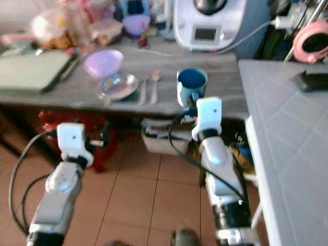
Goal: Setting the table
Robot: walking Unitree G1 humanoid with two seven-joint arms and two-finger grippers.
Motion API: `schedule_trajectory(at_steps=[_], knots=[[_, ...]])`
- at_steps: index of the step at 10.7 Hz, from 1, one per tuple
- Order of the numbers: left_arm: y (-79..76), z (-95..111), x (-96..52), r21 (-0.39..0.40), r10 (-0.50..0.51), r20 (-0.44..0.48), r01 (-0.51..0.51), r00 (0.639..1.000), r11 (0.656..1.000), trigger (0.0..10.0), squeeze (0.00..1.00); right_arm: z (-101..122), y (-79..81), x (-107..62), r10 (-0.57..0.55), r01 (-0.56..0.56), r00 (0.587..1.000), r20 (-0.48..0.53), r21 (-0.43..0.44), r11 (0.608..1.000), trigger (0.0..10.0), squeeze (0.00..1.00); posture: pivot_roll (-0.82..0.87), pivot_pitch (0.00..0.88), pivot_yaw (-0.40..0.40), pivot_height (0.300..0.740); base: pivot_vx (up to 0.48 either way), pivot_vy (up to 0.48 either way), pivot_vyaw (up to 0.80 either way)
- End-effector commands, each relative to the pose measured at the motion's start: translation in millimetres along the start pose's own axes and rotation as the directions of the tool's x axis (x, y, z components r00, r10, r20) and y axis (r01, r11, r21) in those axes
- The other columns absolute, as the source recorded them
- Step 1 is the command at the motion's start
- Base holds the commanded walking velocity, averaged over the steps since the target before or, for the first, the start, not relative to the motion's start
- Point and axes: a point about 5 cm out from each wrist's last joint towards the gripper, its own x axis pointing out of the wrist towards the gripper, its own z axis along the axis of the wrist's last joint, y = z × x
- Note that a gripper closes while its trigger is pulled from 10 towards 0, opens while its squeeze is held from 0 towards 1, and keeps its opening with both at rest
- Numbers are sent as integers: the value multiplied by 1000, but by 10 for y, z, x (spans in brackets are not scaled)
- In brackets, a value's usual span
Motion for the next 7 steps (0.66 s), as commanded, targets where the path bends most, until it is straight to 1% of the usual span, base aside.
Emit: schedule_trajectory(at_steps=[1, 2, 4, 7], knots=[[29, 44, 8, 15, -4, 17, 4, 1000, 1000, 10000, 0, 99, -3, 26, 3, -3, 999, 50, 13, 1000, 10000, 0, -25, 36, 55, 740, 405, 255, 0], [24, 45, 1, 21, -7, 19, 6, 1000, 1000, 10000, 0, 108, 5, 29, 5, -6, 999, 54, 18, 1000, 10000, 0, -25, 38, 55, 740, 401, 259, 0], [15, 64, 8, 2, -13, 29, 13, 999, 1000, 10000, 0, 130, -4, 41, 0, 0, 998, 62, 11, 1000, 10000, 0, -29, 43, 57, 740, 403, 259, 0], [40, 51, -4, -16, 8, 11, -8, 1000, 1000, 10000, 0, 142, -10, 64, -8, 8, 997, 72, 6, 1000, 10000, 0, -24, 47, 58, 740, 335, 340, 0]])
